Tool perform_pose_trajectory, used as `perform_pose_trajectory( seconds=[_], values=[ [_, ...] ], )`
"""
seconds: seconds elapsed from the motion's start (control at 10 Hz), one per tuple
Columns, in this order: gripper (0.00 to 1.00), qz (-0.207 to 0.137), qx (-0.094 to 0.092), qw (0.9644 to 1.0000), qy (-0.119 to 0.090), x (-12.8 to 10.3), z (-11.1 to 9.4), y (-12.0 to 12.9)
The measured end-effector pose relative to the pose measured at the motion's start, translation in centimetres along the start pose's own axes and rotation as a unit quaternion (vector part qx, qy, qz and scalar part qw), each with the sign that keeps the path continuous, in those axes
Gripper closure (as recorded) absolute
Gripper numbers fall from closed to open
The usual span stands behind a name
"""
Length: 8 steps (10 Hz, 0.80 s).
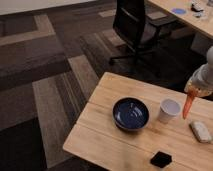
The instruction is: Place the pepper in the ceramic cup
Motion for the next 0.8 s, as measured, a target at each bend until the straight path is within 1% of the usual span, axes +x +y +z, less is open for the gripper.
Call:
perform_pose_trajectory(
  seconds=[0.1, 0.2, 0.3, 0.4, 0.5, 0.6, 0.7, 0.8],
  values=[
    [1.0, -0.017, 0.0, 0.9996, -0.024, -1.6, 0.4, 0.9],
    [1.0, -0.038, -0.006, 0.9983, -0.043, -2.7, 0.7, 2.2],
    [1.0, -0.067, -0.015, 0.9955, -0.065, -3.4, 0.9, 3.8],
    [1.0, -0.095, -0.02, 0.9923, -0.077, -3.2, 1.1, 4.7],
    [1.0, -0.123, -0.028, 0.9879, -0.091, -2.7, 1.3, 5.5],
    [1.0, -0.148, -0.038, 0.9813, -0.117, -2.9, 1.6, 5.5],
    [1.0, -0.155, -0.047, 0.9785, -0.128, -3.1, 1.8, 5.8],
    [1.0, -0.162, -0.061, 0.9747, -0.142, -3.3, 2.3, 6.1]
  ],
)
